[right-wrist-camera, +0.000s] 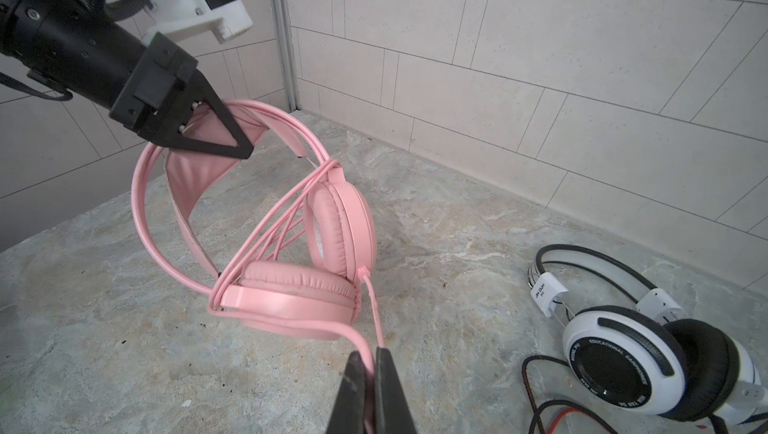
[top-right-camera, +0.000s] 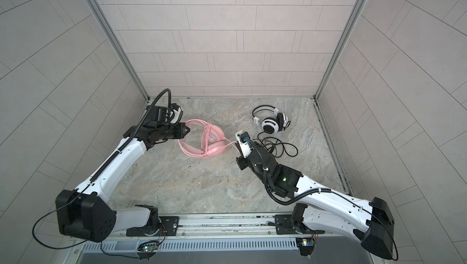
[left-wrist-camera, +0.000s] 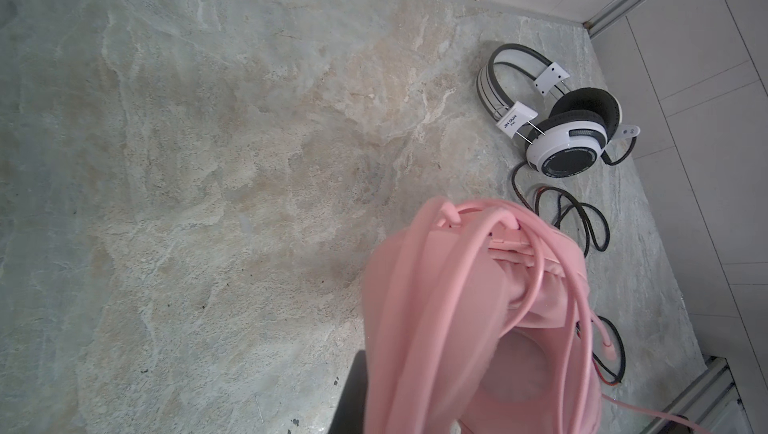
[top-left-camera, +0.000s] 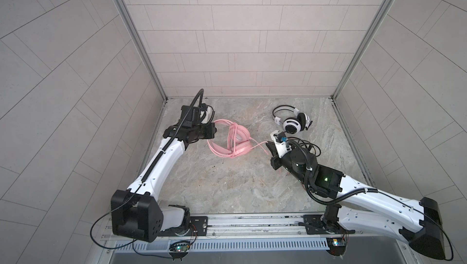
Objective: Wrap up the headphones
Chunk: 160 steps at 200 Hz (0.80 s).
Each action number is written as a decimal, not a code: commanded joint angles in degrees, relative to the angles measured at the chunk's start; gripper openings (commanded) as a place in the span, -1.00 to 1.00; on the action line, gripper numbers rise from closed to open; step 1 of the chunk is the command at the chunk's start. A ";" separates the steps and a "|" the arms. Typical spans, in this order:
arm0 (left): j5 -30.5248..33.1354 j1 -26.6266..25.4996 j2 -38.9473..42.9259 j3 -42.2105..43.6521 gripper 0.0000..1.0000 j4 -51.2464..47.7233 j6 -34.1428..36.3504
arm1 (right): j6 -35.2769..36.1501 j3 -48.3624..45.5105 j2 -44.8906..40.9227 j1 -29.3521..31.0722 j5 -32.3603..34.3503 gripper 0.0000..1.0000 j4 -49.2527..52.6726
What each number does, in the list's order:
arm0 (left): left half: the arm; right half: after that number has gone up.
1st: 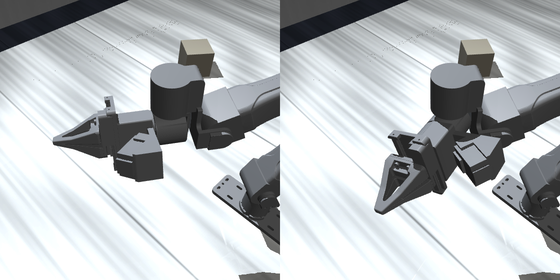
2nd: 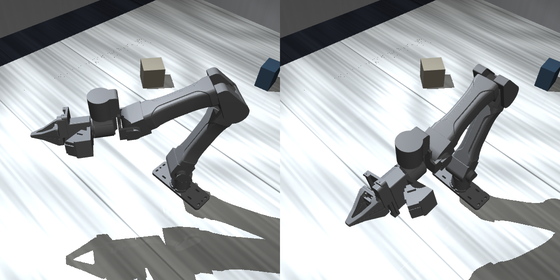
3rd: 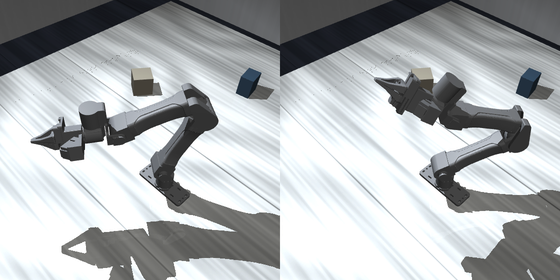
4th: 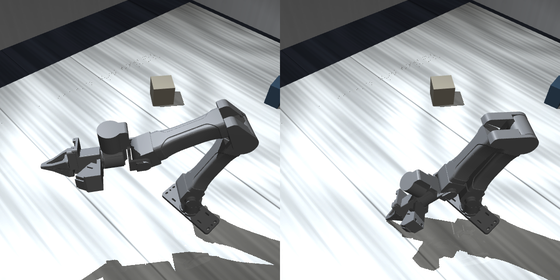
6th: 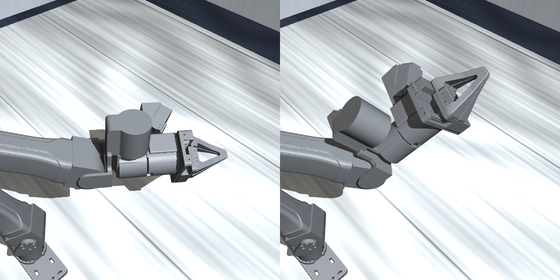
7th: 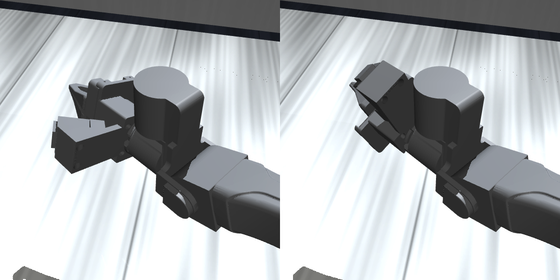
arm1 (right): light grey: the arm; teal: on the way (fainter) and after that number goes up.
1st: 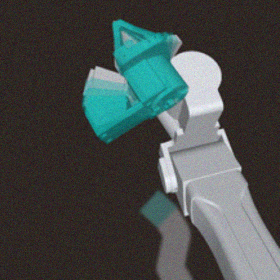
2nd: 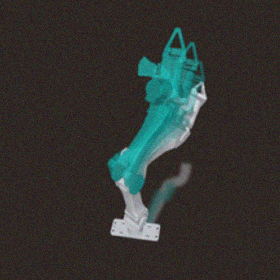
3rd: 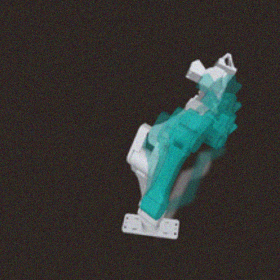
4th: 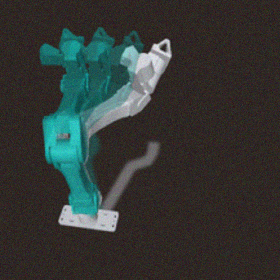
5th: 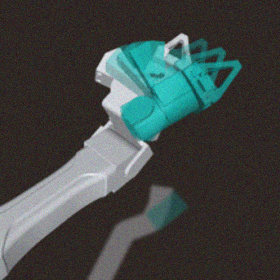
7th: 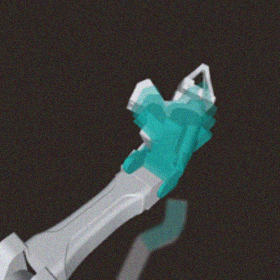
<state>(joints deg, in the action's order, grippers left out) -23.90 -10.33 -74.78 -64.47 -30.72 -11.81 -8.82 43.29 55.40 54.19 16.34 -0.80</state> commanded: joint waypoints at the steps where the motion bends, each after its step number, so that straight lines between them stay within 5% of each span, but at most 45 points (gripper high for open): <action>1: -4.55 -0.58 -0.44 -1.38 -1.00 0.91 3.80 | 3.40 4.72 1.17 -2.13 -0.84 -1.00 1.36; 24: -12.91 -1.13 -3.46 -3.33 -1.00 -1.07 4.11 | 4.95 10.74 4.82 -5.03 -4.29 -1.00 6.09; 103: -23.85 -5.71 -5.78 -4.51 -1.00 -6.46 9.39 | 13.63 18.34 12.88 -7.50 1.28 -1.00 8.54; 160: -31.85 -10.10 -10.45 -6.10 -1.00 -8.03 11.61 | 13.76 19.56 16.31 -8.96 -1.04 -1.00 5.93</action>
<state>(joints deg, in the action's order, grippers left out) -48.01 -18.59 -85.25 -69.01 -33.91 -4.56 3.92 61.08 71.72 47.24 11.51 10.57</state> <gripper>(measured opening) 0.082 0.048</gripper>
